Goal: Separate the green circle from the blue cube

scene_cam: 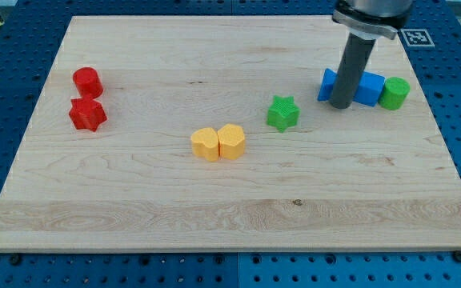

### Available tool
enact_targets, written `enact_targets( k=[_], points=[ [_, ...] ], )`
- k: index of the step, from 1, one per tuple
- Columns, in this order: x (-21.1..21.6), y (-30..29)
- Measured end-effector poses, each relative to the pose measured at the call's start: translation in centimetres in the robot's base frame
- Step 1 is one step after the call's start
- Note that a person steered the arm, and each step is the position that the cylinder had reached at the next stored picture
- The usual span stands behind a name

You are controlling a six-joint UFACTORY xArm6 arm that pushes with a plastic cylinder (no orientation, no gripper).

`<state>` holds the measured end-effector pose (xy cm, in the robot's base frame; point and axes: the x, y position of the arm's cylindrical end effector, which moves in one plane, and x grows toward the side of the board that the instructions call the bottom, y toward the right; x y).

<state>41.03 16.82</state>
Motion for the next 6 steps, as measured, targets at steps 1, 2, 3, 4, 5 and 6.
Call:
enact_targets(
  k=[1,2,3,4,5,6],
  points=[
    [1.6,3.1],
    [2.7,7.1],
    [2.4,12.0],
    [-1.9,12.8],
    [-3.9,10.1],
    [-3.9,6.3]
  ],
)
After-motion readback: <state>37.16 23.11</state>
